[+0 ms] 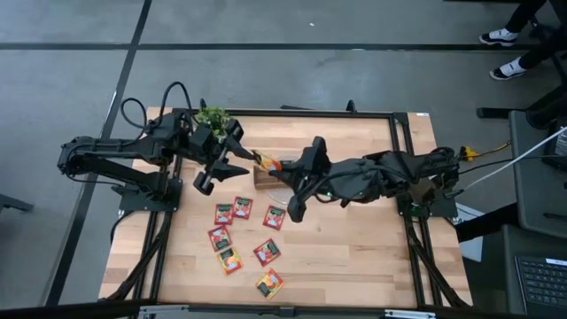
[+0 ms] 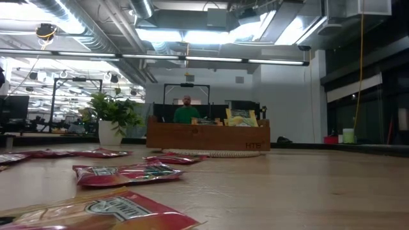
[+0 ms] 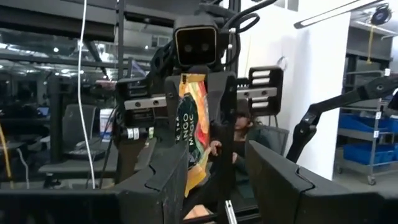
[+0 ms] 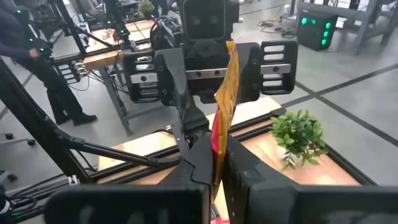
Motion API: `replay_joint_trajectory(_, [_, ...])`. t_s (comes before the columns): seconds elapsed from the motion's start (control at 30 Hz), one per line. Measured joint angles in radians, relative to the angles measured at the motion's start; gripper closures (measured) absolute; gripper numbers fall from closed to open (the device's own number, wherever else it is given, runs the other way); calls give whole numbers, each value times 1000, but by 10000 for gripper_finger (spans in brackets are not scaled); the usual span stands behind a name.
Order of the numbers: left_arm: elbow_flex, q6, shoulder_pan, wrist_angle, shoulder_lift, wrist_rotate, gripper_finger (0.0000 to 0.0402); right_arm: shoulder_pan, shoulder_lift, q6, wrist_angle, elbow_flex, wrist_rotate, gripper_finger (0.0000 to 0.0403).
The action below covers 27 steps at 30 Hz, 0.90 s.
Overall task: Pick & Place Tea
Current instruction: Put the orange tea bag into the middle section of the wooden organizer
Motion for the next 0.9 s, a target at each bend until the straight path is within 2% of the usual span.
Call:
replay_joint_trajectory(0.43, [0,-15,35,-43,-6,-15,244,24,0,28,-28,0,-25,385])
replay_joint_trajectory(0.9, [0,-30,-3,-46,1,-14,244,7,0,25,-55,0,-31,385])
